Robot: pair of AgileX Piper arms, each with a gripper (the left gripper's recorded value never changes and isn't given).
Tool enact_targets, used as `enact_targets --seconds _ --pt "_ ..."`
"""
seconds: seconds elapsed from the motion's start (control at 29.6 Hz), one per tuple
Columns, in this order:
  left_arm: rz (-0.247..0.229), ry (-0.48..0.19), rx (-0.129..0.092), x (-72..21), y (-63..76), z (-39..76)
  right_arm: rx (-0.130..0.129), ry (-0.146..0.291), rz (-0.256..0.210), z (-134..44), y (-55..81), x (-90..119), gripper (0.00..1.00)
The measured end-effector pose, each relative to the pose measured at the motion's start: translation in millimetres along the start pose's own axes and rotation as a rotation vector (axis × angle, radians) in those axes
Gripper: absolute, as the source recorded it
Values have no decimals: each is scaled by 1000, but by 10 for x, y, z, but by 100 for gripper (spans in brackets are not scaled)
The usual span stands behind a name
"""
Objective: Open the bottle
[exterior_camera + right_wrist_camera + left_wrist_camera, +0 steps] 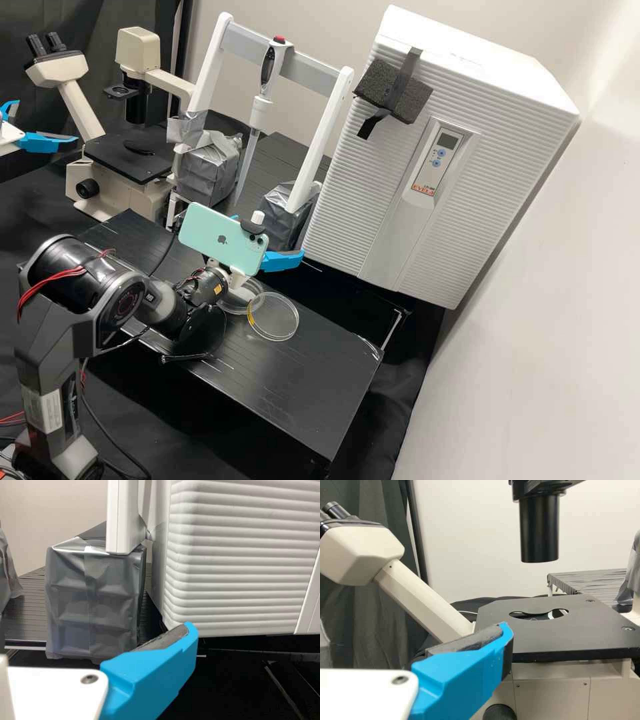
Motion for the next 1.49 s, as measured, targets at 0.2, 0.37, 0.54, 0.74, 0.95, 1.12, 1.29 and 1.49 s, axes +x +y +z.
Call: enact_targets --seconds 0.2,0.37,0.54,0.74,0.95,1.12,1.29,1.49 --pt "0 -2 1 0 0 1 0 0 0 0 0 0 100" --pt "-3 -13 9 0 -2 12 0 0 0 0 0 0 100" --pt "-12 -100 -18 -104 10 21 0 0 0 0 0 0 100" --pt "45 -317 -38 -329 64 63 0 0 0 0 0 0 100" --pt "-45 -439 -41 -553 -31 35 0 0 0 0 0 0 100" --pt "-93 -477 -49 -718 -59 43 0 0 0 0 0 0 100" --pt "-144 -530 -57 -817 -118 96 0 0 0 0 0 0 100" --pt "-201 -590 -38 -898 -204 151 0 0 0 0 0 0 100"
